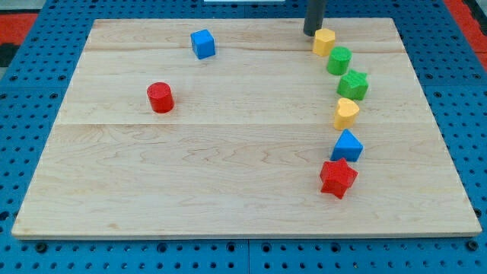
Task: Move the yellow hexagon closer to the green circle
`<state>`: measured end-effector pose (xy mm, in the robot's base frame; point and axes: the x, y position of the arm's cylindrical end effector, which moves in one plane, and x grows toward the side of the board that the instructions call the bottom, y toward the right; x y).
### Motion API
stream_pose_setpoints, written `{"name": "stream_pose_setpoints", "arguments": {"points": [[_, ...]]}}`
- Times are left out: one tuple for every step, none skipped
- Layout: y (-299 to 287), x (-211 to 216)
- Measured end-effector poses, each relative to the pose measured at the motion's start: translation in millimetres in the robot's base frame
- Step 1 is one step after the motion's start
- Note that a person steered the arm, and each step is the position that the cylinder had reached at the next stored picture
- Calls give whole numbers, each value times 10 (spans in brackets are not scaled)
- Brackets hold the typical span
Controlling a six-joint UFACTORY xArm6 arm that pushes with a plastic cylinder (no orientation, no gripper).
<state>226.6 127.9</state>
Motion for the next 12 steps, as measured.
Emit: {"name": "stream_pose_setpoints", "arguments": {"points": [[-15, 0], [-160, 0], [-201, 0], [-201, 41], [-201, 124], [-177, 194], [-81, 212], [15, 212], [33, 212], [-30, 212], [-392, 217], [-681, 290]]}}
